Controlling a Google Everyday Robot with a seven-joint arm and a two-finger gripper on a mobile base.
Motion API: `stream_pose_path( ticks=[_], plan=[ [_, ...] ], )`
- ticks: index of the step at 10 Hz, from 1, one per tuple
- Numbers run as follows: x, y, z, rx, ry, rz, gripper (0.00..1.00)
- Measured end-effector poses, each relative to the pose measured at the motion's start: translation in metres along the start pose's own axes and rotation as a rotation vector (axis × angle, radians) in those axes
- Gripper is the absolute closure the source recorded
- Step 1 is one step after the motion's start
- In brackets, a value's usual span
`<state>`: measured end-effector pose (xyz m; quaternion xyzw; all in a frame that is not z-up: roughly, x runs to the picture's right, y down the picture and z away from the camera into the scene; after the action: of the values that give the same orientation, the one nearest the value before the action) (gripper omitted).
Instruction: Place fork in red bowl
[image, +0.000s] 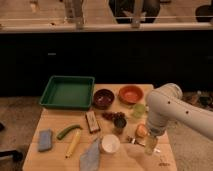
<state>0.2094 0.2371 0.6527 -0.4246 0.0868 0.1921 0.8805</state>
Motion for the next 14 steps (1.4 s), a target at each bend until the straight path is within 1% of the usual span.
stream_pose_path(
  ticks=[3, 5, 6, 9, 12, 14],
  plan=[
    [-0.002, -0.028, 0.003, 0.008, -0.064, 0.024, 0.20],
    [-0.003, -0.037, 0.008, 0.010, -0.087, 0.032, 0.20],
    [-0.002, -0.037, 0.011, 0.007, -0.087, 0.031, 0.20],
    [-0.004, -0.039, 0.032, -0.011, -0.085, 0.001, 0.20],
    [-0.005, -0.038, 0.042, -0.026, -0.058, -0.018, 0.20],
    [-0.007, -0.031, 0.047, -0.034, -0.032, -0.029, 0.20]
  ],
)
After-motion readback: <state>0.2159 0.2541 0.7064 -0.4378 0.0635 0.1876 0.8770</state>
